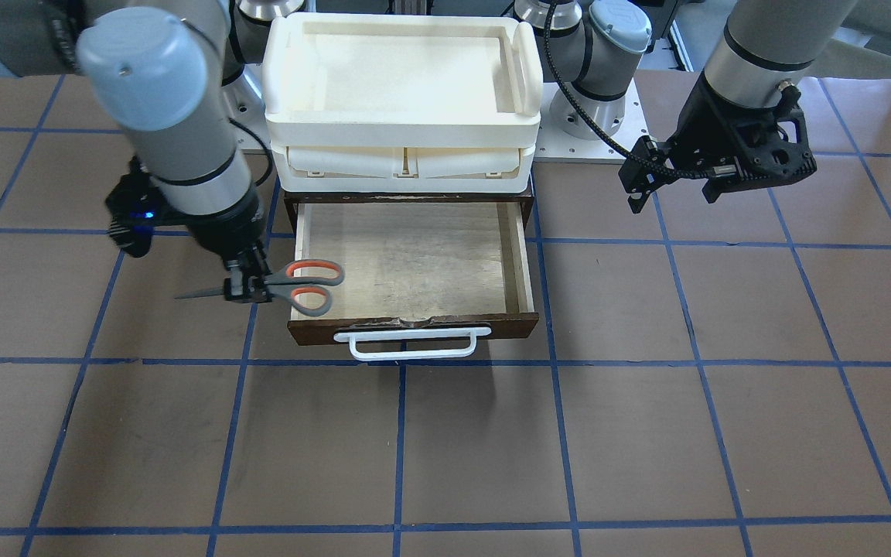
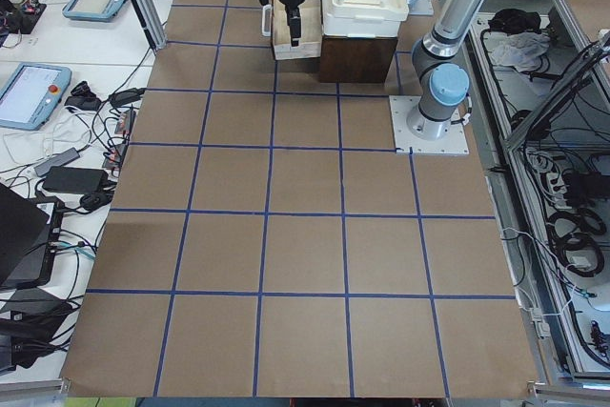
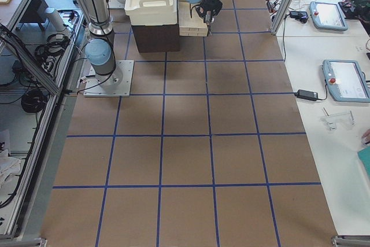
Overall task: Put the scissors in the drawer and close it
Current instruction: 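Lift the scissors with the right gripper and carry them over the drawer, then lower the scissors into the drawer and open the right gripper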
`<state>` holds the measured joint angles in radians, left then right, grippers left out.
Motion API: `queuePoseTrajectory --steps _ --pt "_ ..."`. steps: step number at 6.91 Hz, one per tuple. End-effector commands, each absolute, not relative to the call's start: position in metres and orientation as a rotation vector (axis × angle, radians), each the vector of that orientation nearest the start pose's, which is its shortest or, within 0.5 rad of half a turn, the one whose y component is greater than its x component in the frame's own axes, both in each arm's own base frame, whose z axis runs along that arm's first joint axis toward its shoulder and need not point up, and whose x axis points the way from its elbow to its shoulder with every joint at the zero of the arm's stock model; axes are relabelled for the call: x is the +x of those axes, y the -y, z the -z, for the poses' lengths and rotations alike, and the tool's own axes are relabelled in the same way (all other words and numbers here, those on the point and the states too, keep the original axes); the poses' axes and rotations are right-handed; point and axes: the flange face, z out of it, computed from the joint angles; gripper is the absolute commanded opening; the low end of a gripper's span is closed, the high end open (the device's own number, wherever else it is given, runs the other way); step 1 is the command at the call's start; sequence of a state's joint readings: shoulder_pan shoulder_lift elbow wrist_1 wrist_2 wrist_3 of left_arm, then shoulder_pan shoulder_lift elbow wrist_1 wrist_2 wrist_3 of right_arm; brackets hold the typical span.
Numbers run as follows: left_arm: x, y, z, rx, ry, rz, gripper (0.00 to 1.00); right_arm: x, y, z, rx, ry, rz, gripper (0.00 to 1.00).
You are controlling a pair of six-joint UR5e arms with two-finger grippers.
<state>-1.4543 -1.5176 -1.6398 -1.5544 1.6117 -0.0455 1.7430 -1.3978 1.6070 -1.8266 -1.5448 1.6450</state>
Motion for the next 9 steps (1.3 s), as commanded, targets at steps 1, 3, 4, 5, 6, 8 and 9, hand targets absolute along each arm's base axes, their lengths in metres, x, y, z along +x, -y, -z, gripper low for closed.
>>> queuePoseTrajectory --steps 1,3,4,5,6,8,9 --pt "-0.074 0.481 -0.481 -0.252 -3.09 -0.002 1.0 0.298 0.5 -0.401 2.105 -2.247 0.003 0.0" --pt "-0.074 0.48 -0.48 -0.249 -3.087 -0.009 1.0 0.332 0.5 -0.384 2.075 -2.229 0.026 0.0" --pt "-0.074 0.48 -0.478 -0.249 -3.087 -0.017 1.0 0.34 0.494 -0.382 2.094 -2.213 0.018 0.0" --pt "-0.075 0.48 -0.477 -0.263 -3.089 -0.016 1.0 0.357 0.488 -0.371 2.119 -2.215 0.009 0.0" --pt "-0.075 0.48 -0.477 -0.263 -3.089 -0.019 1.0 0.365 0.483 -0.368 2.117 -2.222 0.0 0.0" --pt "-0.072 0.48 -0.477 -0.258 -3.087 -0.019 1.0 0.366 0.482 -0.356 2.178 -2.193 -0.018 0.0" --pt "-0.071 0.48 -0.478 -0.261 -3.086 -0.014 1.0 0.366 0.484 -0.351 2.197 -2.182 -0.022 0.0"
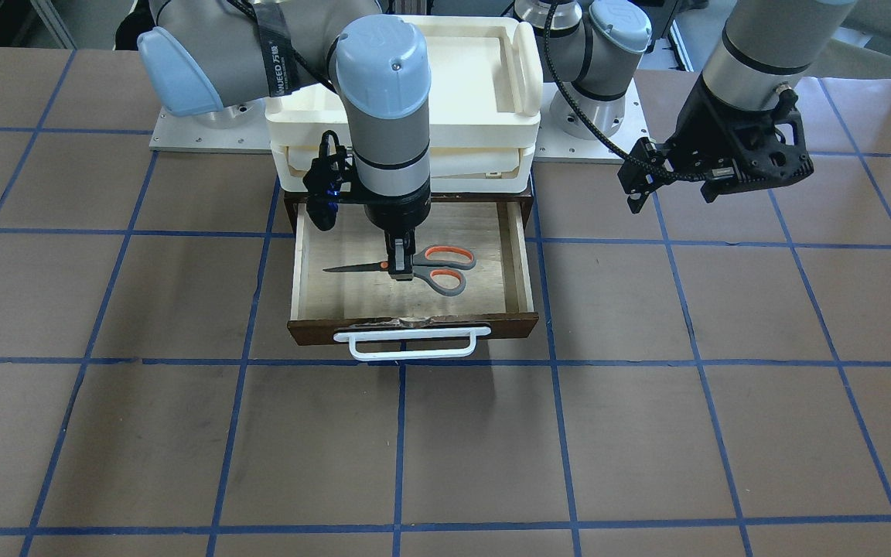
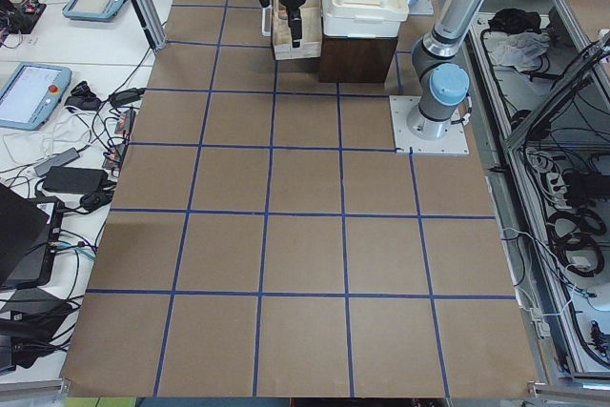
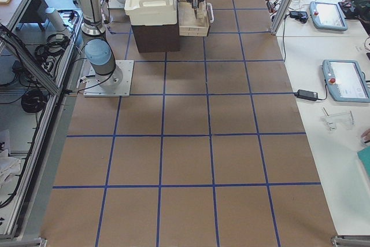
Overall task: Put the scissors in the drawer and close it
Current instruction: 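Lower the scissors into the drawer and open the right gripper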
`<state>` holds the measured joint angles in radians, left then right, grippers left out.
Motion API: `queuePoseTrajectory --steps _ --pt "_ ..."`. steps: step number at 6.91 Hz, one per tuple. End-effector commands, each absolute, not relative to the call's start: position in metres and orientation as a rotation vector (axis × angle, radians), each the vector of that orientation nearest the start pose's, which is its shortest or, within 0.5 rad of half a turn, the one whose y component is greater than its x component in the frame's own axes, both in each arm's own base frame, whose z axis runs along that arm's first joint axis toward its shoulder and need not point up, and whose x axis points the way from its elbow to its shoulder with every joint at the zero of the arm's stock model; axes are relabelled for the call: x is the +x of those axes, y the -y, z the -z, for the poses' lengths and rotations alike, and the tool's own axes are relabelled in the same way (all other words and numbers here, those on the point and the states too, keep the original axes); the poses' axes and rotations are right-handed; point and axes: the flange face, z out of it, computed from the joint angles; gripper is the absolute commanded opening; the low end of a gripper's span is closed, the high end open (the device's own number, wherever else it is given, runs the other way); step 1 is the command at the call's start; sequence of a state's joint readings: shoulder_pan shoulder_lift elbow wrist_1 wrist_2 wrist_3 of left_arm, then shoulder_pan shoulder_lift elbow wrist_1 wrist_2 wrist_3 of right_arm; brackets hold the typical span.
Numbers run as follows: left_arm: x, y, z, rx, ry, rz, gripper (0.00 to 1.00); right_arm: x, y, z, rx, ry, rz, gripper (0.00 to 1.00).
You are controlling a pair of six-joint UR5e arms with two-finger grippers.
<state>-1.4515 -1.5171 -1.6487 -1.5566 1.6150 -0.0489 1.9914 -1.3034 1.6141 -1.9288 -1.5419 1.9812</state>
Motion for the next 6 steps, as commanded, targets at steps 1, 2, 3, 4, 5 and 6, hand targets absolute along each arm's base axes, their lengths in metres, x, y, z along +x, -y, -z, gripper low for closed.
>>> queuePoseTrajectory --steps 1,2,3,4,5,6 --pt "-0.071 0.48 -0.477 -0.261 -3.086 -0.017 1.0 0.368 0.484 -0.348 2.2 -2.188 -0.026 0.0" --pt "-0.071 0.481 -0.478 -0.261 -3.086 -0.012 1.0 0.368 0.484 -0.346 2.205 -2.189 -0.031 0.0" --pt "-0.071 0.48 -0.478 -0.26 -3.083 -0.015 1.0 0.369 0.484 -0.341 2.21 -2.197 -0.039 0.0" --pt "-0.071 0.482 -0.476 -0.258 -3.087 -0.014 1.0 0.38 0.478 -0.331 2.202 -2.226 -0.043 0.0" --pt "-0.071 0.482 -0.476 -0.261 -3.086 -0.012 1.0 0.39 0.476 -0.318 2.196 -2.256 -0.047 0.0" --pt "-0.071 0.482 -0.48 -0.261 -3.089 -0.002 1.0 0.39 0.476 -0.315 2.194 -2.265 -0.053 0.0"
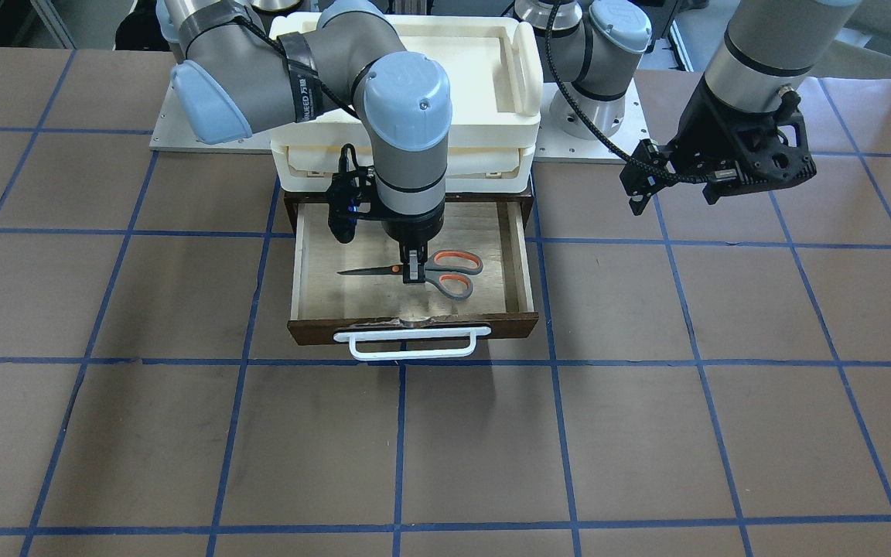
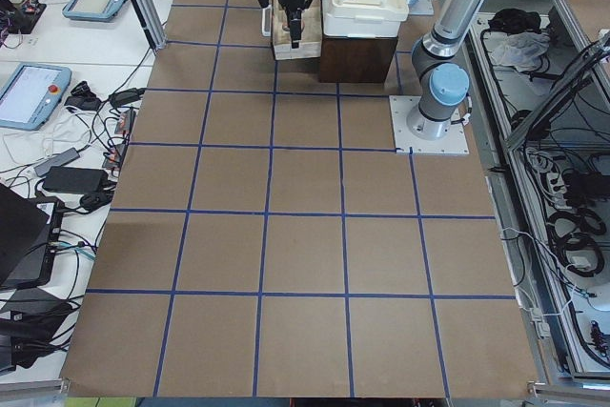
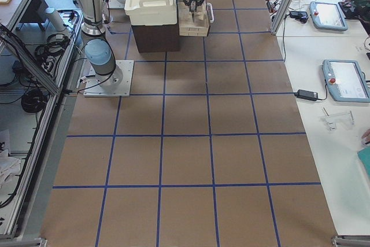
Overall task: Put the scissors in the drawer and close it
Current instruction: 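Lower the scissors into the drawer and open the right gripper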
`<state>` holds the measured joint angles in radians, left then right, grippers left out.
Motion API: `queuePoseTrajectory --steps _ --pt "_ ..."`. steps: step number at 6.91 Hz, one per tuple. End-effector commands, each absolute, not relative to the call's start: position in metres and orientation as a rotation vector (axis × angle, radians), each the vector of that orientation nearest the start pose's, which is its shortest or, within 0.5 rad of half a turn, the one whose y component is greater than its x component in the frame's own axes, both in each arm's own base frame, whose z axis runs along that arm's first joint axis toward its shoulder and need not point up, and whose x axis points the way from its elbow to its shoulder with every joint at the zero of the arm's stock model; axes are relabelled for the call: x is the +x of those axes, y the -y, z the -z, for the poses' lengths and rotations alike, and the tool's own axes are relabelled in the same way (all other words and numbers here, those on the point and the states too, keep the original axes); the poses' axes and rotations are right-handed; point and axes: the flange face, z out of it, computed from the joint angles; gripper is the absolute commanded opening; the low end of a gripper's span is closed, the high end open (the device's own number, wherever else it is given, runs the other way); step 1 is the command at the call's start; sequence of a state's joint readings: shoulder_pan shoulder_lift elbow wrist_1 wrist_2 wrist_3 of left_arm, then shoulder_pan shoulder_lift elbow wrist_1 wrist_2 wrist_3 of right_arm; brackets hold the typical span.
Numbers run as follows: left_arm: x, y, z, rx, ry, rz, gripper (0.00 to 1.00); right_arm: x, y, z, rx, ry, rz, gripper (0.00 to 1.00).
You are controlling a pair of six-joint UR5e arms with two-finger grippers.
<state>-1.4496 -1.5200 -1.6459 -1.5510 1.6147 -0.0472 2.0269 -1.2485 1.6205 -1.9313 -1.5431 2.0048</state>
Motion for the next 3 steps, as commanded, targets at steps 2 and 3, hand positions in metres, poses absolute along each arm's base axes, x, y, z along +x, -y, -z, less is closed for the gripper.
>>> queuePoseTrajectory --steps 2,3 --pt "-0.0686 0.4825 -0.4818 -0.265 -3.083 -0.008 1.0 0.3907 0.477 -0.3101 2.199 -2.27 -0.063 0.0" --pt "-0.0696 0.4837 -0.4776 -0.263 -3.088 -0.017 1.0 0.3907 0.4771 -0.309 2.214 -2.261 -0.064 0.01"
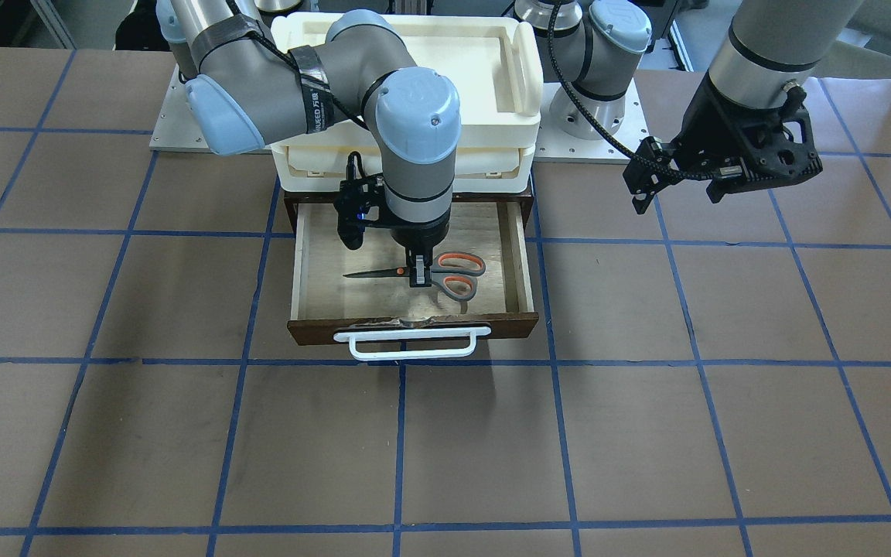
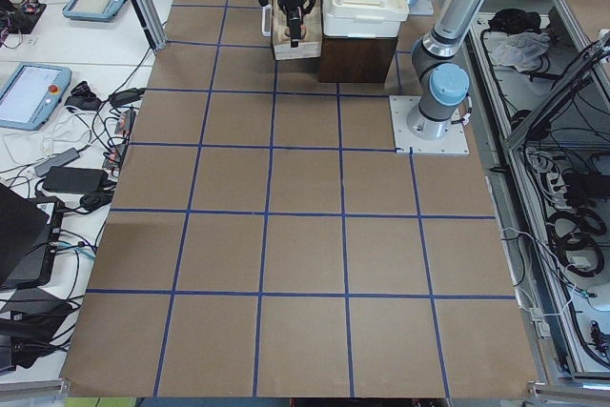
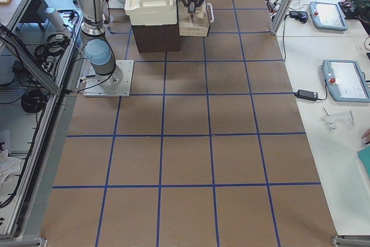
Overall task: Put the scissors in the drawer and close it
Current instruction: 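Lower the scissors into the drawer and open the right gripper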
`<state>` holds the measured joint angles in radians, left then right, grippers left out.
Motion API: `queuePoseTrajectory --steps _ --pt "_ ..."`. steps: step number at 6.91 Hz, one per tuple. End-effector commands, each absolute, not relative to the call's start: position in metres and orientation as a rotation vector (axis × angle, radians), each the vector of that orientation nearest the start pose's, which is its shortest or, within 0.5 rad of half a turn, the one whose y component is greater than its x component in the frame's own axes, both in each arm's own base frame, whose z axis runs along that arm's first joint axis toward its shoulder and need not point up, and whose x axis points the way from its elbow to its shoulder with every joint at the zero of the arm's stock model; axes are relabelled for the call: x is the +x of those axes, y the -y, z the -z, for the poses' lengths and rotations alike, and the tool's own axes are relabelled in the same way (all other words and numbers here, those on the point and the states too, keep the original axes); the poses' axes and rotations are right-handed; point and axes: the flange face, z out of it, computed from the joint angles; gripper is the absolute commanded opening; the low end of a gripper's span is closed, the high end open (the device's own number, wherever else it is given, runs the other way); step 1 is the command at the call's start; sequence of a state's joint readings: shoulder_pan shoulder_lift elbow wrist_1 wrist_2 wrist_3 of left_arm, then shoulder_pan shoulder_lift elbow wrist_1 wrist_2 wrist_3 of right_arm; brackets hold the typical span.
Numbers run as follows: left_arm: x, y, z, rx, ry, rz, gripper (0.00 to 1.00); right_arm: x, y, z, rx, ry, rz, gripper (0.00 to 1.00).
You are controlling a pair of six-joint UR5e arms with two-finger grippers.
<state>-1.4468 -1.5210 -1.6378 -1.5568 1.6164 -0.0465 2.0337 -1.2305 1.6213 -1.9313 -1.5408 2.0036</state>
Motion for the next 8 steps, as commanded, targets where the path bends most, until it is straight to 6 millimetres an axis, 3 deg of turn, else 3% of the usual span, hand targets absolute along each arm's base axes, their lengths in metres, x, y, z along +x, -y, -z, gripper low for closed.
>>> queuePoseTrajectory --steps 1,2,6,7,8 --pt "-0.07 0.485 -0.478 -0.259 -3.09 -0.012 1.0 0.388 0.477 -0.308 2.223 -2.278 -0.039 0.27" --pt "-0.069 0.49 -0.47 -0.259 -3.093 -0.035 1.0 0.388 0.477 -0.31 2.223 -2.274 -0.039 0.37" --pt "-0.069 0.493 -0.471 -0.172 -3.109 -0.034 1.0 0.39 0.478 -0.32 2.204 -2.258 -0.039 0.58" --pt "-0.067 0.493 -0.473 -0.173 -3.097 -0.028 1.0 0.392 0.48 -0.333 2.181 -2.235 -0.041 0.58" --pt "-0.066 0.493 -0.472 -0.171 -3.098 -0.031 1.0 0.391 0.494 -0.364 2.149 -2.185 -0.003 0.56"
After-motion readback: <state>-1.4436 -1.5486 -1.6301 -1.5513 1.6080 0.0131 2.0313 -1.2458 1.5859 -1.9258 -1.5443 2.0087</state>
